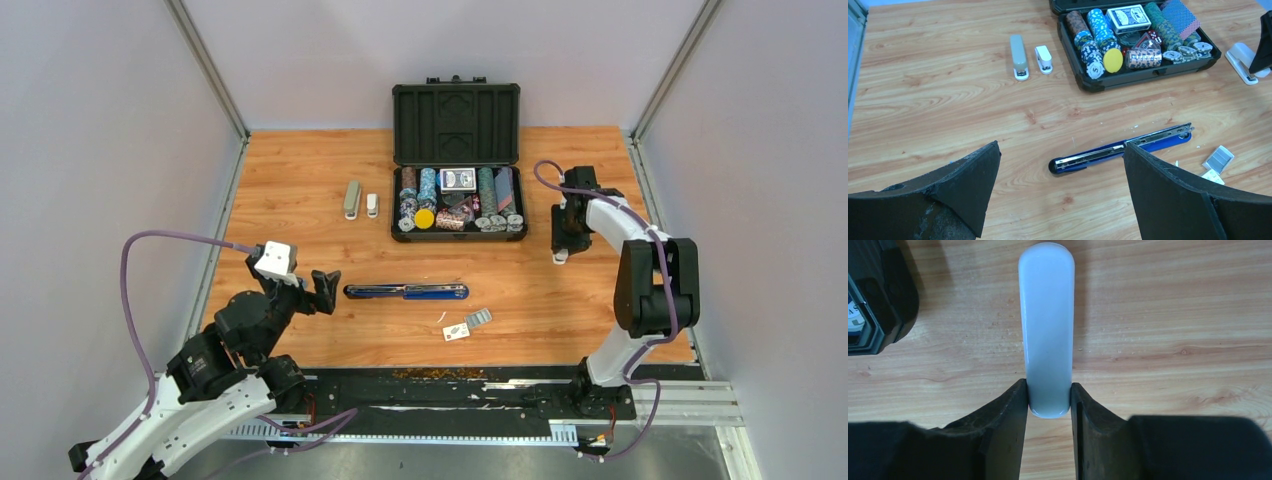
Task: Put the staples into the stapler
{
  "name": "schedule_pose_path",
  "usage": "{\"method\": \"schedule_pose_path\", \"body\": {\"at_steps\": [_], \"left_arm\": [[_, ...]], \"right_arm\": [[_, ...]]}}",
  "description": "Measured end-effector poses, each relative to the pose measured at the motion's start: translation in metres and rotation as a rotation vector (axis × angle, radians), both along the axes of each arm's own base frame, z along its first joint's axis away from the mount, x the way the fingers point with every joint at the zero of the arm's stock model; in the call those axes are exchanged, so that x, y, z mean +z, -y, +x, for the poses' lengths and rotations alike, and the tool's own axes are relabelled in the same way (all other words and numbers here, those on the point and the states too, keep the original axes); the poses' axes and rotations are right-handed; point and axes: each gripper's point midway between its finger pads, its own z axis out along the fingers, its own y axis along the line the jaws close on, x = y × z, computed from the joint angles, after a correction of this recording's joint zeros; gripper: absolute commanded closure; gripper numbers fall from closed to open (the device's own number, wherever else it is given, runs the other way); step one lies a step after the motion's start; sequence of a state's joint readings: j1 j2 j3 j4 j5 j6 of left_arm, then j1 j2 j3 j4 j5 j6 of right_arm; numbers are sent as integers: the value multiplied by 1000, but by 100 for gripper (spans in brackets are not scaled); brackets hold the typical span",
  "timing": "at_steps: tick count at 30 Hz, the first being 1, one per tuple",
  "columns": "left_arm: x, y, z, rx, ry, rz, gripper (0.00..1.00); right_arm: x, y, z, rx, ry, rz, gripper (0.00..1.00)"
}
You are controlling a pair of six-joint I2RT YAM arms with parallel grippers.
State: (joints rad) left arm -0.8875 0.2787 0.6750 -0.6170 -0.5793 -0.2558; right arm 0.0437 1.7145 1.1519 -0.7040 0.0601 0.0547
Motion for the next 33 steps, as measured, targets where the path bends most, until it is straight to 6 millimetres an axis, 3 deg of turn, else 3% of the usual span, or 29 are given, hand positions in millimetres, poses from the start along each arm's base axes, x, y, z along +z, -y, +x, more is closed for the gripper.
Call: {"method": "schedule_pose_path", "body": {"at_steps": [6, 11, 15, 19, 25, 33], "left_arm": [[0, 0, 0, 0, -1, 1, 0], [-1, 0, 0, 0, -1, 1, 0], [-1, 0, 0, -3, -2, 0, 0], [-1, 1, 0, -5, -3, -1, 0], [-1, 1, 0, -8, -4, -2, 0], [-1, 0, 0, -3, -4, -2, 0]], "right_arm": [[5, -6, 3, 11, 28, 11, 36], [36, -25, -1, 75, 125, 16, 23], [73, -55, -6, 185, 263, 50, 19], [89, -103, -20, 367, 346, 106, 19], [70, -172, -44, 639, 327, 173, 20], [21, -224, -66, 822, 210, 208, 20]]}}
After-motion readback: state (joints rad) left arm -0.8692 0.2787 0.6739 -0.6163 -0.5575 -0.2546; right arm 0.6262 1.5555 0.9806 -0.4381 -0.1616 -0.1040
